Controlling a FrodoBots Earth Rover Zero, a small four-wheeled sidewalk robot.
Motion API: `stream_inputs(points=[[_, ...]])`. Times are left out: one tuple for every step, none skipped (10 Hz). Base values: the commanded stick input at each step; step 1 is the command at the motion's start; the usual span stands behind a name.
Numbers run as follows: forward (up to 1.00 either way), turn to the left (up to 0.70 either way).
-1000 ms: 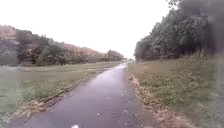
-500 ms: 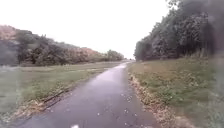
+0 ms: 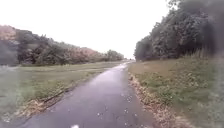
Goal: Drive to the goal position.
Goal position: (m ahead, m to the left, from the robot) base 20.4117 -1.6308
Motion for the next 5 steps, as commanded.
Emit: stream_inputs(points=[[0.07, 0.0], [0.07, 0.0], [0.07, 0.0], [0.07, 0.0], [0.08, 0.0]])
